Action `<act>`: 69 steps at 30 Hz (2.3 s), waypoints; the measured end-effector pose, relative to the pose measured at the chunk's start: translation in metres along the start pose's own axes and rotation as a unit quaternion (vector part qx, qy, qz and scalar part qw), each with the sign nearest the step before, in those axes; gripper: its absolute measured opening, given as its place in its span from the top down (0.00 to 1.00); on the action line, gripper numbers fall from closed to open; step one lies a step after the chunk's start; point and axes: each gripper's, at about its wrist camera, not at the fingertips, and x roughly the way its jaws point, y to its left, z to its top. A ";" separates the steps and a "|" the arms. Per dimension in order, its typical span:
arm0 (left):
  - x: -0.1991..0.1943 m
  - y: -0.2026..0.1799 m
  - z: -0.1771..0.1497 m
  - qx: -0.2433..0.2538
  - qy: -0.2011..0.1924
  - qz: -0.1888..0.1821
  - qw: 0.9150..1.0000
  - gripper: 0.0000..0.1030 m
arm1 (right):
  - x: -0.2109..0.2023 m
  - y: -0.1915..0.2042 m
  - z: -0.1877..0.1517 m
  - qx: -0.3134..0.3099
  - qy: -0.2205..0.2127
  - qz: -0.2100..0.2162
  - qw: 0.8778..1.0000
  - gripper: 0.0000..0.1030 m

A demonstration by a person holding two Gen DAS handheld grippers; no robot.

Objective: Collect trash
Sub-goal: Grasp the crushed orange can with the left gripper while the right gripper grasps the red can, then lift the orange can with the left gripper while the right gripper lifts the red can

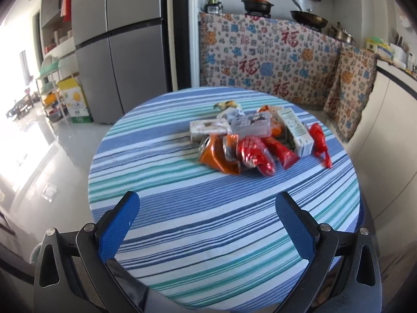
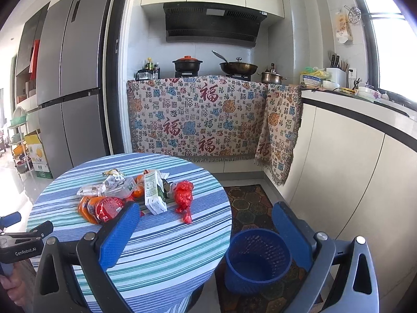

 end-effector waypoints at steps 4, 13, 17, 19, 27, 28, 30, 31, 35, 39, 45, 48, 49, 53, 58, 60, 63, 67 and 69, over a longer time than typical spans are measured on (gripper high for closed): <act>0.030 0.007 -0.006 -0.006 0.025 -0.012 1.000 0.00 | 0.025 0.008 -0.021 -0.011 0.031 0.010 0.999 0.00; 0.097 0.005 0.004 0.023 0.075 -0.043 0.996 0.00 | 0.069 0.030 -0.058 -0.032 0.098 0.047 0.994 0.00; 0.122 -0.003 0.008 0.030 0.088 -0.053 0.994 0.00 | 0.079 0.040 -0.067 -0.044 0.116 0.055 0.991 0.00; 0.134 -0.006 0.011 0.033 0.092 -0.057 0.994 0.00 | 0.081 0.044 -0.069 -0.047 0.120 0.059 0.990 0.00; 0.173 -0.018 0.028 0.055 0.104 -0.039 0.992 0.00 | 0.084 0.052 -0.072 -0.054 0.125 0.062 0.989 0.00; 0.178 -0.019 0.032 0.057 0.108 -0.031 0.992 0.00 | 0.084 0.052 -0.072 -0.055 0.127 0.063 0.988 0.00; 0.183 -0.013 0.035 0.044 0.117 -0.026 0.992 0.00 | 0.084 0.053 -0.073 -0.058 0.129 0.064 0.988 0.00; 0.183 -0.008 0.035 0.038 0.117 -0.019 0.992 0.00 | 0.084 0.054 -0.073 -0.060 0.129 0.064 0.988 0.00; 0.179 0.028 0.033 0.011 0.130 0.008 0.991 0.00 | 0.088 0.058 -0.072 -0.070 0.134 0.068 0.986 0.00; 0.171 0.062 0.028 -0.013 0.151 0.032 0.988 0.01 | 0.099 0.074 -0.067 -0.087 0.141 0.097 0.981 0.00; 0.161 0.069 0.018 -0.006 0.141 0.000 0.990 0.01 | 0.126 0.131 -0.053 -0.126 0.143 0.192 0.963 0.00; 0.153 0.070 0.022 -0.017 0.121 -0.040 0.992 0.01 | 0.145 0.168 -0.042 -0.150 0.138 0.212 0.956 0.00; 0.151 0.072 0.025 -0.022 0.110 -0.052 0.992 0.01 | 0.151 0.178 -0.039 -0.157 0.137 0.213 0.955 0.00; 0.159 0.076 0.041 -0.036 0.097 -0.093 0.990 0.01 | 0.182 0.217 -0.039 -0.204 0.159 0.206 0.944 0.06; 0.184 0.080 0.050 -0.080 0.113 -0.137 0.981 0.02 | 0.189 0.223 -0.040 -0.218 0.153 0.183 0.946 0.47; 0.184 0.077 0.051 -0.079 0.114 -0.150 0.979 0.17 | 0.180 0.210 -0.034 -0.194 0.148 0.196 0.950 0.54; 0.183 0.071 0.049 -0.069 0.120 -0.178 0.974 0.55 | 0.172 0.190 -0.023 -0.152 0.152 0.222 0.951 0.56; 0.173 0.064 0.043 -0.060 0.117 -0.187 0.973 0.63 | 0.163 0.154 -0.016 -0.083 0.180 0.262 0.944 0.60; 0.167 0.061 0.040 -0.054 0.118 -0.187 0.974 0.64 | 0.161 0.137 -0.016 -0.053 0.193 0.278 0.939 0.61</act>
